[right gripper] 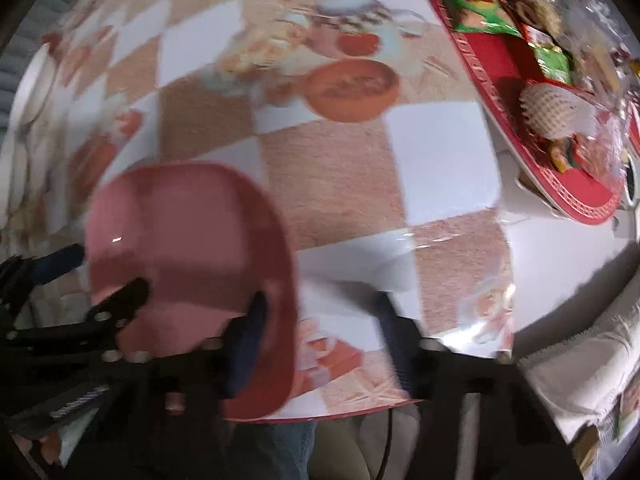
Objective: Organize plates and bowls
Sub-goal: 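Close both grippers on the pink plate rim and lift it, then carry the pink plate with both grippers over the green plate stack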
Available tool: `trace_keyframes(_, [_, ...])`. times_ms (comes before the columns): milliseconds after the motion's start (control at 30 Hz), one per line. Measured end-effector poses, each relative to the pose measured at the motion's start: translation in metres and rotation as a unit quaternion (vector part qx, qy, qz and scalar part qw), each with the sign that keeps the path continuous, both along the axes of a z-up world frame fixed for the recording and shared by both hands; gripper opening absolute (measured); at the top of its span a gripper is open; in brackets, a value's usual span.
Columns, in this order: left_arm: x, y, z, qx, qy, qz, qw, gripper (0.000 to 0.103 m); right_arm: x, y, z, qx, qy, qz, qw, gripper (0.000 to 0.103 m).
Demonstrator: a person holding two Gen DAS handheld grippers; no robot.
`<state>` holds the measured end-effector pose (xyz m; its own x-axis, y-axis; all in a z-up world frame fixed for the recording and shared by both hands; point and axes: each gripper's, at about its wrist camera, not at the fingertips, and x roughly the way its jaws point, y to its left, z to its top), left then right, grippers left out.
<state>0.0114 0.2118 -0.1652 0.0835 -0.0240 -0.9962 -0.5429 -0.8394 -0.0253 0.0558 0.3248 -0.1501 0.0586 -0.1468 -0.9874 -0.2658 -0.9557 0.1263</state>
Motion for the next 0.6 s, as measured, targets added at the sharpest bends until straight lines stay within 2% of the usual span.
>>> trace_keyframes(33, [0.002,0.004,0.003,0.003,0.0,-0.006,1.0,0.067,0.0,-0.003,0.0,-0.002,0.0,0.0,1.0,0.021])
trace_keyframes(100, [0.008,0.013,0.006,0.008,0.001,-0.021,0.9997,0.048,-0.001,-0.009,0.0,0.003,-0.004,-0.001,1.0,0.021])
trace_keyframes(167, [0.013,0.017,0.009,0.017,-0.002,-0.039,0.9991,0.035,-0.002,-0.011,0.0,-0.002,-0.007,-0.007,1.0,0.021])
trace_keyframes(367, [0.018,0.003,0.009,0.015,-0.006,-0.03,0.9994,0.035,-0.006,-0.024,-0.001,0.0,-0.02,0.0,1.0,0.021])
trace_keyframes(600, [0.011,-0.04,0.011,0.001,0.001,-0.001,1.0,0.035,-0.012,-0.085,0.002,-0.005,-0.025,0.048,0.999,0.021])
